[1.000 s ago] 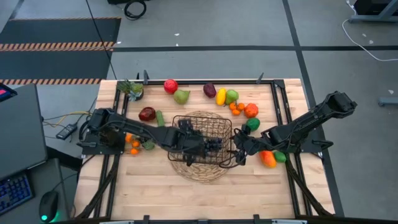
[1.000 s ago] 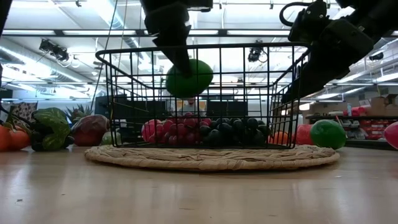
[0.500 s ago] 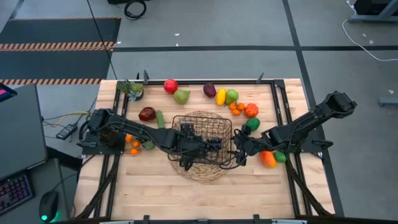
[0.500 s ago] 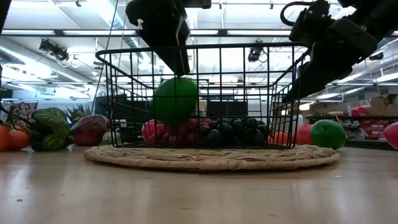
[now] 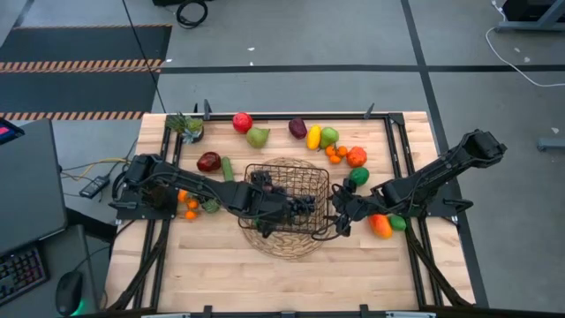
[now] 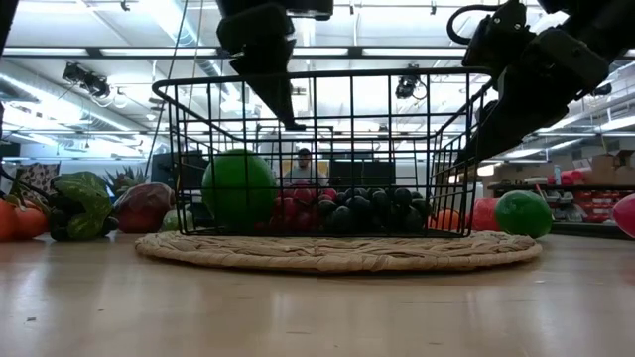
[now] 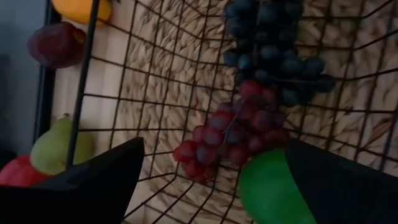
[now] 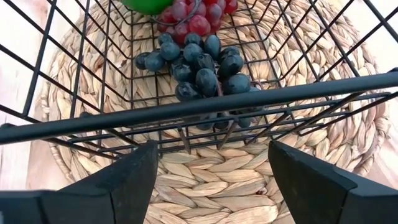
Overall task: Build produce basket
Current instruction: Put the yellow red mango into the black wire basket
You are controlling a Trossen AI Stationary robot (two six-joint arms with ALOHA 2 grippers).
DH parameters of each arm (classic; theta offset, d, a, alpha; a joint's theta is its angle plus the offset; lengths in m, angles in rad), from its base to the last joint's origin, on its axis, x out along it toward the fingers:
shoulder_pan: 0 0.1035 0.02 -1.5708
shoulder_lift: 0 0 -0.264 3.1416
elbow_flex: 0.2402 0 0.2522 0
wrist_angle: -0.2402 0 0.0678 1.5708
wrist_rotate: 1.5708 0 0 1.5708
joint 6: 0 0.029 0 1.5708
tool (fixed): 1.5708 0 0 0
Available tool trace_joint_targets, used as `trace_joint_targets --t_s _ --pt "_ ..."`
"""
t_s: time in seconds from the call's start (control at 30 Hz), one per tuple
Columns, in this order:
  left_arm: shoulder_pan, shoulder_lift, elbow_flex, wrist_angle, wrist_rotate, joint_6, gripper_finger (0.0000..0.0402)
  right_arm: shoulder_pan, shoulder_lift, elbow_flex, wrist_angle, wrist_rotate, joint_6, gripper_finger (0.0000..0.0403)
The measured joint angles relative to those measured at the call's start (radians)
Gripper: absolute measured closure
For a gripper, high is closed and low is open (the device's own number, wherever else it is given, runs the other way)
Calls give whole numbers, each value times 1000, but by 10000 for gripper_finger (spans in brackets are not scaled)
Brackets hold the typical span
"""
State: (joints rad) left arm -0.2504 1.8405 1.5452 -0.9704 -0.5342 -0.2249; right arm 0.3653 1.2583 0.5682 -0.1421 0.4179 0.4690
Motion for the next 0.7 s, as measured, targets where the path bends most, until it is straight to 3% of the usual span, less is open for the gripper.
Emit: trace_joint_targets --t_s 0.23,0.47,0.7 --pt "0 -1 0 -13 -1 -21 6 0 -28 0 -90 -1 36 95" --pt "0 -9 0 -24 13 -84 18 -6 -161 0 -244 3 101 95" --pt "0 -117 -1 -27 26 -79 48 -55 -310 0 -580 72 341 95"
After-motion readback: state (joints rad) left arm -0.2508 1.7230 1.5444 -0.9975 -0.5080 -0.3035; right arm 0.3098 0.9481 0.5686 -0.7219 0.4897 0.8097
